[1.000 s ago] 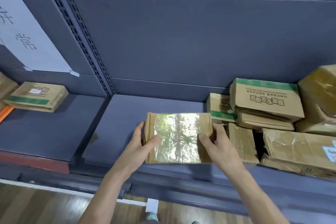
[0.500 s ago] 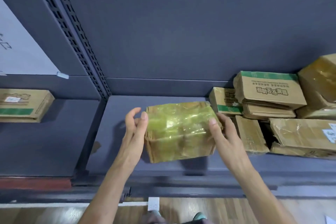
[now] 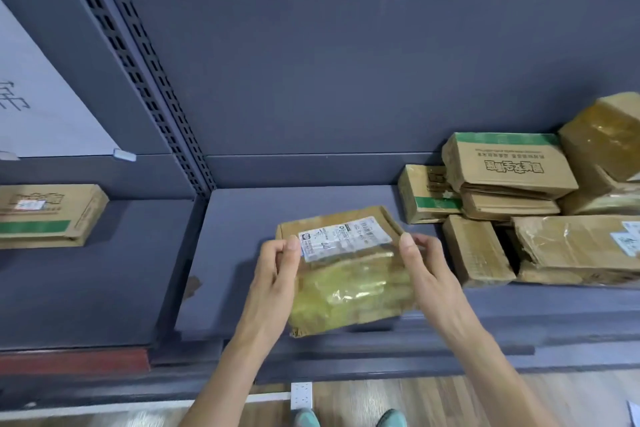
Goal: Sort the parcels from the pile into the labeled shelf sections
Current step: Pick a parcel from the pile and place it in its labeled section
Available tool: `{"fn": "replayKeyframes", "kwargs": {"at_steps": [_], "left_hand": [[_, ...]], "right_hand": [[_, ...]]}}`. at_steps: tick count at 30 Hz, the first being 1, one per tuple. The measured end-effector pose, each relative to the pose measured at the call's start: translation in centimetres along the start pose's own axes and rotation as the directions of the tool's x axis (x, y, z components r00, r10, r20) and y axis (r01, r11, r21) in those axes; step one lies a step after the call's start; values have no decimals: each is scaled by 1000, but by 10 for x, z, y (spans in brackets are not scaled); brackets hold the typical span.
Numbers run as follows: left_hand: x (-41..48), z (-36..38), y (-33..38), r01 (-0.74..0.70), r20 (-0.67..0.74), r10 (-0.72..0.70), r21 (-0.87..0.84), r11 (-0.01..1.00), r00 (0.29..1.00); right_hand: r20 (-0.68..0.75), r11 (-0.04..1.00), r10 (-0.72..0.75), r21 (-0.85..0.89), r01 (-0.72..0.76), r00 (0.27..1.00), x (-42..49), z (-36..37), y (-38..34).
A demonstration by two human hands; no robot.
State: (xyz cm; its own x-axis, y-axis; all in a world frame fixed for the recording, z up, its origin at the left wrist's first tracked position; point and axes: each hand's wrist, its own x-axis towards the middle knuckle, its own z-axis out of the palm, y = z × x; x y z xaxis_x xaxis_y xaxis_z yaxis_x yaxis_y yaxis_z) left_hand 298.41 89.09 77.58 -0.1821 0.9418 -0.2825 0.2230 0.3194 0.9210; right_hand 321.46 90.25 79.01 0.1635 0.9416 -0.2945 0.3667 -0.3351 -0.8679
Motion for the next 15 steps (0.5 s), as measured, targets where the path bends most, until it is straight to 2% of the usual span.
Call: {"fn": "replayKeyframes", "kwargs": {"at_steps": [3,8,11,15], "left_hand": [[2,-5,-2,-46,-6,46,3,999,999],[1,-6,-18,-68,25,66,66,996,997],[2,-4,-27,5,28,-9,135,991,1000],[5,-3,-34,75,1,-76,125,989,997]], "right_hand": [[-39,999,-27,27,28,999,-1,5,6],[-13,993,3,-116,-4,1000,2,19,24],[40,989,6,-147,0,999,6,23,30],[45,990,12,-141,-6,999,9,25,31]]}}
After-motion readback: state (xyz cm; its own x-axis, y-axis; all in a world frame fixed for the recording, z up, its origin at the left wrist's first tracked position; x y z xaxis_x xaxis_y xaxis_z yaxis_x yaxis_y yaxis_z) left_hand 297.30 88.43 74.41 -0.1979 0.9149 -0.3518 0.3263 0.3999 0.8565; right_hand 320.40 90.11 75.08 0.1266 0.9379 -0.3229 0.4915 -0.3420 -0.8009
